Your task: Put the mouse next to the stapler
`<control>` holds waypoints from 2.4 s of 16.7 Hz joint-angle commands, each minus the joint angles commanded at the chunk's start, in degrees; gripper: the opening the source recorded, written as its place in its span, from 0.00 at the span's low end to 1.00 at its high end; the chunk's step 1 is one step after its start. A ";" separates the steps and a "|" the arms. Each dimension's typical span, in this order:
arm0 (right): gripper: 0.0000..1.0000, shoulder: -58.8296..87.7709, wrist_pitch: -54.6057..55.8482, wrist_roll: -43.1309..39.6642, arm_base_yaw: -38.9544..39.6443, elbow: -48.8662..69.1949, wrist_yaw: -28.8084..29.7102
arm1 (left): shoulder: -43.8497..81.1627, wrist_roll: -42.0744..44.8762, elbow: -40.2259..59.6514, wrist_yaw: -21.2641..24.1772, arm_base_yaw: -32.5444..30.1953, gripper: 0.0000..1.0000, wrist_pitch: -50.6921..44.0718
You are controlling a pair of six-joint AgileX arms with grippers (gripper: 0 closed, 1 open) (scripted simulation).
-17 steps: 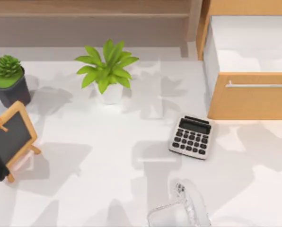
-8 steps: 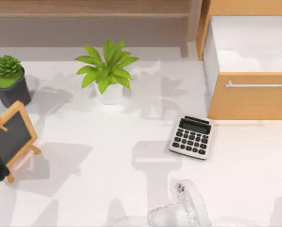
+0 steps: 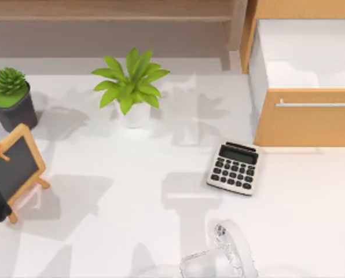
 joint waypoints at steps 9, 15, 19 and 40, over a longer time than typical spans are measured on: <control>0.00 0.86 4.38 -1.41 -1.50 3.05 -2.56 | 0.00 0.00 0.00 0.00 0.00 1.00 0.00; 0.00 2.18 8.09 -1.46 0.49 4.38 -3.74 | 0.00 0.00 0.00 0.00 0.00 1.00 0.00; 0.00 1.99 6.75 -0.34 1.65 2.26 -1.64 | 0.00 0.00 0.00 0.00 0.00 1.00 0.00; 0.75 2.19 4.62 0.34 0.31 -2.41 0.02 | 0.00 0.00 0.00 0.00 0.00 1.00 0.00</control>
